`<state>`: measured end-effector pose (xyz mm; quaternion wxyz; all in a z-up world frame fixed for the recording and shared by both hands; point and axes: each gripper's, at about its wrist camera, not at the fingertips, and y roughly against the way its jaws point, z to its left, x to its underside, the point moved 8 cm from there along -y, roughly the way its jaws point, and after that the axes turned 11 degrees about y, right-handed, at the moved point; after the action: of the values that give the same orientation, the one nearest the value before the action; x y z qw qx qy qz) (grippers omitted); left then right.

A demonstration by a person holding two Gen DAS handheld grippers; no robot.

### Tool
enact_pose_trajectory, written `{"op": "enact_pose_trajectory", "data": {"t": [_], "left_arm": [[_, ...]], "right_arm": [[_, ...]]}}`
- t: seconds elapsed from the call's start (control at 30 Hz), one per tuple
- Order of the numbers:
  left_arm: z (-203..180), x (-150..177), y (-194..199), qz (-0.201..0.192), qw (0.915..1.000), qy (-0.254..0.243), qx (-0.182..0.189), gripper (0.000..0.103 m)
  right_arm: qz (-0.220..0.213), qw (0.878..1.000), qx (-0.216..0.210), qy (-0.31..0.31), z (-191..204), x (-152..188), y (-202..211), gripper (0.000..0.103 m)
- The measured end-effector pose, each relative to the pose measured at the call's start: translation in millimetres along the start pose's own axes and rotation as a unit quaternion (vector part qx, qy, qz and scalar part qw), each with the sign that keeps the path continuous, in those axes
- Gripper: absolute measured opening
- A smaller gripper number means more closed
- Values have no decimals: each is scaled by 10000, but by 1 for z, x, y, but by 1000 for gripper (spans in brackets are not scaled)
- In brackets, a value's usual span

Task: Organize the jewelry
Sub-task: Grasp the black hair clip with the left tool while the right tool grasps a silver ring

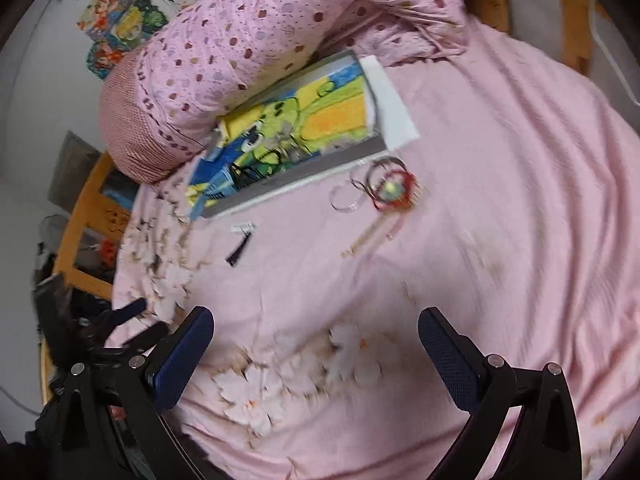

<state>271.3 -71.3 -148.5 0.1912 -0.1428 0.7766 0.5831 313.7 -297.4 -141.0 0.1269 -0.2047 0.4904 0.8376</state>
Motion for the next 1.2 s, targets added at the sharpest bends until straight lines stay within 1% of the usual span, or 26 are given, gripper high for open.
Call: {"op": "enact_pose_trajectory", "data": {"t": [0.1, 0.2, 0.23, 0.33, 0.43, 0.5, 0.53, 0.57, 0.6, 0.63, 0.67, 0.7, 0.73, 0.77, 0.83, 0.93, 1.0, 1.07, 1.13, 1.17, 1.2], "left_arm": [[0, -13, -17, 115, 9999, -56, 50, 101], [-1, -25, -34, 206, 9995, -131, 176, 100], [-1, -30, -40, 240, 9992, -204, 249, 100], [-2, -43, -56, 248, 9986, -339, 315, 100], [2, -55, -71, 271, 9982, -257, 463, 96], [9, -58, -79, 316, 9978, -105, 567, 93], [12, -59, -83, 346, 9976, -27, 599, 91], [15, -59, -86, 382, 9972, 44, 636, 82], [18, -59, -90, 428, 9968, 104, 667, 71], [20, -59, -94, 472, 9964, 149, 686, 66], [21, -60, -97, 509, 9961, 182, 698, 57], [23, -59, -102, 562, 9955, 217, 738, 47], [22, -59, -105, 603, 9949, 236, 777, 44], [22, -59, -107, 627, 9945, 241, 799, 40], [21, -58, -114, 673, 9943, 158, 807, 38], [20, -56, -123, 685, 9950, 68, 720, 32], [23, -56, -127, 692, 9955, 70, 638, 25], [25, -55, -131, 665, 9961, 84, 582, 19], [29, -56, -132, 654, 9960, 188, 577, 15], [31, -57, -132, 664, 9958, 240, 580, 12], [34, -57, -133, 694, 9952, 324, 604, 12]], "right_arm": [[-69, 9984, -555, -69, -2, -20, -13, 103], [-147, 9952, -957, -149, -4, -38, -30, 103], [-159, 9944, -1030, -171, -3, -42, -35, 103], [-157, 9923, -1215, -205, -5, -58, -56, 103], [-33, 9920, -1238, -231, -8, -65, -77, 103], [71, 9930, -1165, -162, -9, -69, -92, 102], [117, 9931, -1157, -148, -9, -69, -96, 96], [179, 9930, -1157, -143, -9, -70, -103, 94], [258, 9928, -1161, -136, -9, -71, -111, 88], [304, 9930, -1137, -124, -9, -71, -115, 81], [365, 9936, -1070, -79, -10, -71, -121, 77], [420, 9945, -964, 3, -10, -71, -127, 69], [459, 9951, -874, 77, -11, -71, -131, 63], [508, 9958, -743, 187, -11, -71, -137, 61], [556, 9965, -500, 384, -11, -71, -144, 55], [638, 9959, -106, 629, -15, -72, -154, 50], [780, 9941, 174, 728, -22, -68, -162, 48], [938, 9921, 346, 753, -29, -62, -169, 47], [1162, 9894, 476, 736, -36, -53, -176, 43], [1157, 9892, 501, 747, -37, -51, -177, 42], [1154, 9891, 515, 762, -37, -51, -176, 42]]}}
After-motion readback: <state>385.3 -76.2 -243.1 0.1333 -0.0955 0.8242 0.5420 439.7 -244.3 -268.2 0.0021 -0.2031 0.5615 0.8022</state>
